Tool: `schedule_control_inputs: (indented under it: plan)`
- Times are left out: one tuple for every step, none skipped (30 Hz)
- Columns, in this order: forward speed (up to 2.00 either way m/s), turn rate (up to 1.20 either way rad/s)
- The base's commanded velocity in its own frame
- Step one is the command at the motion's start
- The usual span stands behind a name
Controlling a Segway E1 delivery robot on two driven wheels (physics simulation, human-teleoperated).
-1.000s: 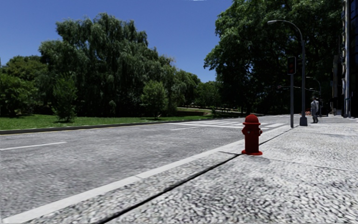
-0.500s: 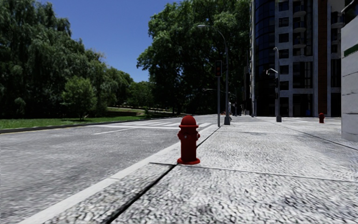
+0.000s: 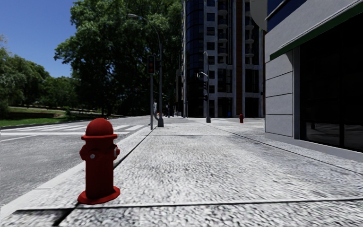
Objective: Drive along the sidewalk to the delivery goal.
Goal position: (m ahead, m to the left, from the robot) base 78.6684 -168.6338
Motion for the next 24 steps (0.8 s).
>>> schedule_control_inputs:
  plan:
    - [2.0,-0.82]
    - [2.0,-0.82]
    - [2.0,-0.82]
    - [2.0,-0.82]
    - [2.0,-0.82]
    - [2.0,-0.82]
    - [2.0,-0.79]
    - [2.0,0.0]
    - [2.0,0.0]
    - [2.0,0.0]
    - [2.0,0.0]
    - [2.0,0.0]
    - [2.0,0.0]
    - [2.0,0.0]
    - [2.0,0.0]
    - [2.0,0.0]
    - [2.0,0.0]
    - [2.0,0.0]
    - [2.0,0.0]
    - [2.0,0.0]
    - [2.0,0.32]
    - [2.0,0.44]
    - [2.0,0.44]
    - [2.0,0.49]
